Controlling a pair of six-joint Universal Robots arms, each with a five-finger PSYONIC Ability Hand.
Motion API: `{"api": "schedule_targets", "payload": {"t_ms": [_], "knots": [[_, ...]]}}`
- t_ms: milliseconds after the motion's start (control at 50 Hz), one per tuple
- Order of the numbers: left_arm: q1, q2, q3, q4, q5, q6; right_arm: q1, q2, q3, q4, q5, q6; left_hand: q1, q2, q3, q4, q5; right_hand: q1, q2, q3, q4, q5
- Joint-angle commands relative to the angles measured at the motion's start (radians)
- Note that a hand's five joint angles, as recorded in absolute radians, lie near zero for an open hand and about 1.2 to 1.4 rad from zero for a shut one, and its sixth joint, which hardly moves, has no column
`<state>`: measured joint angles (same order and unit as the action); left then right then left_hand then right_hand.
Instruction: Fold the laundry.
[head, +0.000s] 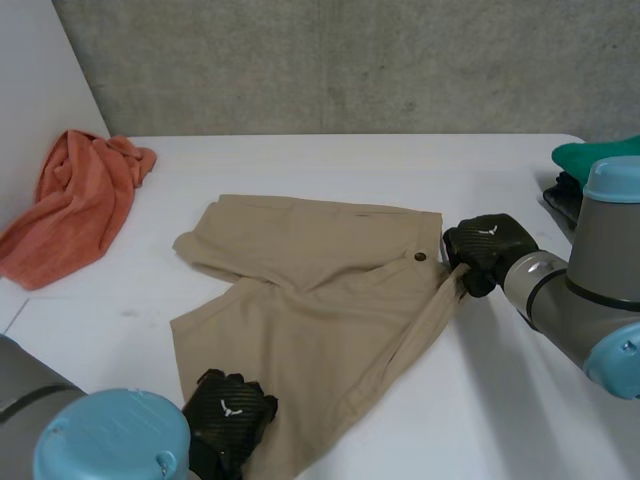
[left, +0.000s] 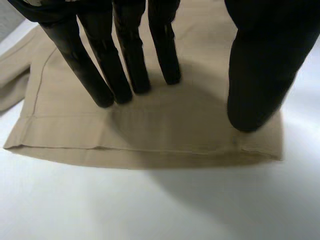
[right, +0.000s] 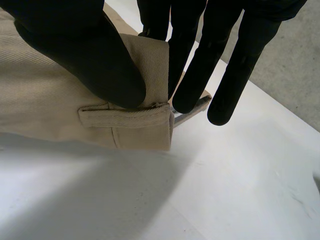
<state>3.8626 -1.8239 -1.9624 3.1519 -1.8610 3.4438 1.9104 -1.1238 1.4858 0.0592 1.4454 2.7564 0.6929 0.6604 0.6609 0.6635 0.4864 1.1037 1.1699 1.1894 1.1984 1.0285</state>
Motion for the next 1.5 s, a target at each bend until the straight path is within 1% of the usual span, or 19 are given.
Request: {"api": "schedule_targets", "payload": {"t_ms": [20,140,240,260,280,300,380,480,900,960,980,1000,1120,1200,1240,1280,1320,1400,1500], "knots": [[0.006,-0.012,-0.004,0.103,-0.066,0.043,0.001,-0.011,0.007,-0.004,0.000,0.000,0.703,0.736,0.735,0.733,0.735,0.293,0.226,0.207,0.198,0.193],[0.026,0.028,-0.012,0.143,-0.026,0.046,-0.001,-0.024,0.011,0.001,0.000,0.000,0.703,0.736,0.735,0.733,0.735,0.293,0.226,0.207,0.198,0.193],[0.043,0.061,-0.039,0.080,0.052,0.037,-0.008,-0.042,0.025,0.002,-0.007,-0.001,0.703,0.736,0.735,0.733,0.735,0.293,0.226,0.207,0.198,0.193],[0.038,0.069,-0.047,0.073,0.058,0.034,-0.011,-0.045,0.025,0.002,-0.008,-0.001,0.660,0.693,0.692,0.689,0.692,0.293,0.226,0.207,0.198,0.193],[0.032,0.080,-0.053,0.065,0.066,0.031,-0.013,-0.045,0.027,0.002,-0.011,-0.001,0.421,0.454,0.453,0.451,0.453,0.293,0.226,0.207,0.198,0.193],[0.020,0.096,-0.065,0.050,0.080,0.025,-0.017,-0.047,0.025,0.002,-0.016,-0.003,0.044,0.077,0.076,0.073,0.076,0.293,0.226,0.207,0.198,0.193],[0.000,0.123,-0.096,0.040,0.098,0.026,-0.024,-0.040,0.024,0.002,-0.020,-0.009,-0.139,-0.106,-0.107,-0.109,-0.107,0.293,0.226,0.207,0.198,0.193],[0.002,0.110,-0.113,0.043,0.095,0.037,-0.022,-0.028,0.018,-0.007,-0.016,-0.009,-0.154,-0.121,-0.122,-0.124,-0.122,0.293,0.226,0.207,0.198,0.193],[0.008,0.028,-0.124,0.177,0.034,0.123,-0.014,0.018,-0.055,-0.012,0.027,0.032,0.072,0.105,0.104,0.102,0.104,0.293,0.226,0.207,0.198,0.193],[0.003,0.020,-0.125,0.188,0.025,0.123,-0.013,0.022,-0.061,-0.012,0.032,0.040,0.280,0.313,0.312,0.309,0.312,0.293,0.226,0.207,0.198,0.193],[0.006,0.023,-0.124,0.195,0.016,0.124,-0.011,0.024,-0.059,-0.010,0.033,0.040,0.516,0.549,0.548,0.546,0.548,0.293,0.226,0.207,0.198,0.193],[0.008,0.024,-0.122,0.200,0.008,0.121,-0.011,0.024,-0.059,-0.010,0.033,0.039,0.647,0.679,0.679,0.676,0.679,0.293,0.226,0.207,0.198,0.193],[0.040,0.060,-0.121,0.226,-0.018,0.103,-0.011,0.016,-0.050,-0.001,0.033,0.039,0.703,0.736,0.735,0.733,0.735,0.293,0.226,0.207,0.198,0.193],[0.074,0.081,-0.121,0.188,0.069,0.086,-0.011,-0.013,-0.036,0.071,0.023,0.008,0.703,0.736,0.735,0.733,0.735,0.293,0.226,0.207,0.198,0.193],[0.109,0.126,-0.121,0.090,0.152,0.090,-0.014,-0.053,0.004,0.175,-0.008,-0.094,0.703,0.736,0.735,0.733,0.735,0.293,0.226,0.207,0.198,0.193],[0.133,0.173,-0.116,-0.011,0.209,0.097,-0.025,-0.088,0.046,0.252,-0.039,-0.206,0.703,0.736,0.735,0.733,0.735,0.293,0.226,0.207,0.198,0.193],[0.167,0.239,-0.096,-0.195,0.290,0.106,-0.062,-0.131,0.131,0.368,-0.074,-0.395,0.703,0.736,0.735,0.733,0.735,0.293,0.226,0.207,0.198,0.193],[0.219,0.323,-0.050,-0.426,0.394,0.117,-0.129,-0.177,0.234,0.488,-0.088,-0.685,0.703,0.736,0.735,0.733,0.735,0.293,0.226,0.207,0.198,0.193],[0.273,0.331,0.029,-0.475,0.463,0.156,-0.117,-0.169,0.168,0.415,-0.092,-0.621,0.703,0.736,0.735,0.733,0.735,0.293,0.226,0.207,0.198,0.193]]}}
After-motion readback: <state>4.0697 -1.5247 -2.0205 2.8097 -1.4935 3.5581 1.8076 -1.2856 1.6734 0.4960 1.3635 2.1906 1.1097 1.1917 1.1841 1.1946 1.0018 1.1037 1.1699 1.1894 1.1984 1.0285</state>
